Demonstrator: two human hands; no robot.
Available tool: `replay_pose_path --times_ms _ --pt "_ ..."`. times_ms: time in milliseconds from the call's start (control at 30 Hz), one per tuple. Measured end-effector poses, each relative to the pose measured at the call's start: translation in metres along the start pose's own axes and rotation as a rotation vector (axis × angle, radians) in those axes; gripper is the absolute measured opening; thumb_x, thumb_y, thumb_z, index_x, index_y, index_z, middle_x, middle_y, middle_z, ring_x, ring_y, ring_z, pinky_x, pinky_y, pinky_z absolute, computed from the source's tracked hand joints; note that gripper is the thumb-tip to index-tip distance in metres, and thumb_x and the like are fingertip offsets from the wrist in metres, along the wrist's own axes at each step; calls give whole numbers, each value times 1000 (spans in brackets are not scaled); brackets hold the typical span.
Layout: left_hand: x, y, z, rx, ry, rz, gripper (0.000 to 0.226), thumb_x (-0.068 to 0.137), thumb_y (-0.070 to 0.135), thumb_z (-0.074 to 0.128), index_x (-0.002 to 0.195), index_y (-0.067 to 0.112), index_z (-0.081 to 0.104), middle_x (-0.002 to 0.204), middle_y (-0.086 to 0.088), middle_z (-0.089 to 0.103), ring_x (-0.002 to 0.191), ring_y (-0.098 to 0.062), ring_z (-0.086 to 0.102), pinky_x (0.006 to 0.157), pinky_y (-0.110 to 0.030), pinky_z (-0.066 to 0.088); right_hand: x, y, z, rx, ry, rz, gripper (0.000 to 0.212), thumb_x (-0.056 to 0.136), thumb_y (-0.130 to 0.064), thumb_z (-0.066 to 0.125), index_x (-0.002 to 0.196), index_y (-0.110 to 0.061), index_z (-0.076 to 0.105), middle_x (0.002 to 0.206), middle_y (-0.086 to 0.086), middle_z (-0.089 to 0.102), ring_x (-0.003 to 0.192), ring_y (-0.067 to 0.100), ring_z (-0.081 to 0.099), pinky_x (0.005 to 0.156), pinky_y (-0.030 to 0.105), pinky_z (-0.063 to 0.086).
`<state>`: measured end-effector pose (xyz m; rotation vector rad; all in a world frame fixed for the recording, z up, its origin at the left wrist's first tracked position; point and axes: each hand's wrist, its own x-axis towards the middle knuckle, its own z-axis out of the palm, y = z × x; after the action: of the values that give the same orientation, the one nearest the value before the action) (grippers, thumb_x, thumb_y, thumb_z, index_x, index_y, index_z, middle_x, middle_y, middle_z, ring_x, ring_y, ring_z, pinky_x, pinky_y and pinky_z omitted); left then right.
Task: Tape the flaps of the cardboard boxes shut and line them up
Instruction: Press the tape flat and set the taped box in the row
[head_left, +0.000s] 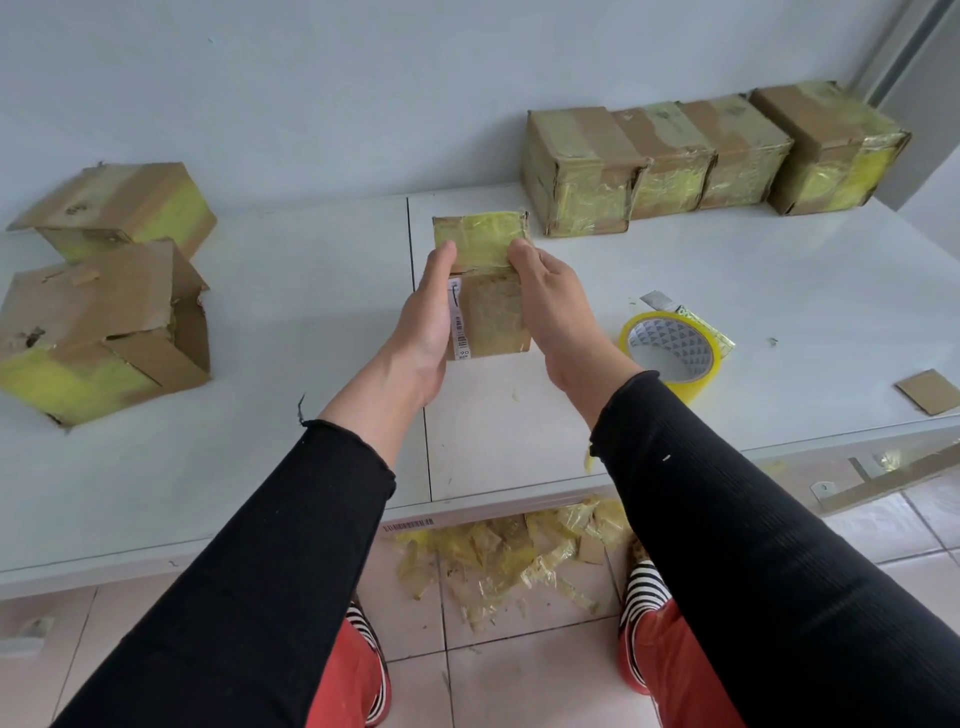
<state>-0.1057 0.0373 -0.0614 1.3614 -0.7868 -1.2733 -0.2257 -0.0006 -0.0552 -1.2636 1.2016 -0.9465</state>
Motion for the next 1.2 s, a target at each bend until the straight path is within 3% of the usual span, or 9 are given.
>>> replay_pose_path --times_ms 100,300,400,500,633,833,900,1033,1200 --pt "-1 -3 -2 22 -11 15 57 107 56 33 127 19 71 116 -2 77 102 -16 75 68 -26 58 -2 -1 -2 21 -23 -4 29 107 -34 44 97 -16 64 92 3 62 86 17 59 79 35 47" --pt "-13 -9 -16 104 -88 196 67 92 43 53 153 17 40 145 -2 59 134 -16 56 118 -41 40 -20 -1 -21 197 -113 -35 20 97 -32 63 113 -20 62 90 -13 65 86 4 62 83 26 45" --pt "-27 -18 -24 272 -144 288 86 81 30 69 154 26 24 154 4 43 137 -4 47 109 -23 44 -34 4 -31 201 -108 76 49 87 -58 65 113 -18 56 107 1 66 104 17 65 95 40 48" --pt "-42 -35 -27 288 -122 313 86 74 46 79 144 28 33 161 12 28 140 14 31 106 -9 38 -48 15 -37 178 -97 104 33 98 -36 64 119 -12 54 104 7 65 85 12 68 75 34 56" --pt "-36 -38 -32 177 153 224 61 78 66 64 123 29 47 136 8 51 127 -4 52 115 -43 43 -55 29 -39 161 -140 124 26 103 -11 54 129 -12 56 115 6 68 86 9 66 63 18 52" --pt "3 -26 -35 13 145 58 83 82 75 55 150 29 45 152 12 48 142 -5 40 124 -38 26 -61 42 -39 212 -13 103 48 102 -48 56 145 -28 54 139 -17 60 123 -7 53 93 15 40" --pt "7 -27 -25 -11 94 6 76 86 76 55 141 23 58 142 3 62 132 -14 56 117 -40 37 -63 47 -31 254 -4 80 52 101 -52 55 147 -28 53 142 -15 59 130 -2 53 106 22 39" --pt "8 -35 -7 -48 160 71 40 95 51 59 94 12 58 92 -7 66 84 -21 62 77 -35 47 -64 53 -13 314 50 9 27 106 -29 52 125 -25 71 112 -9 76 102 3 70 84 19 54" --pt "9 -35 0 -130 203 96 26 101 38 56 97 12 55 94 -14 57 85 -24 55 77 -38 42 -61 56 -7 328 109 -49 32 104 -20 48 102 -26 79 90 -6 76 82 8 66 70 20 53"
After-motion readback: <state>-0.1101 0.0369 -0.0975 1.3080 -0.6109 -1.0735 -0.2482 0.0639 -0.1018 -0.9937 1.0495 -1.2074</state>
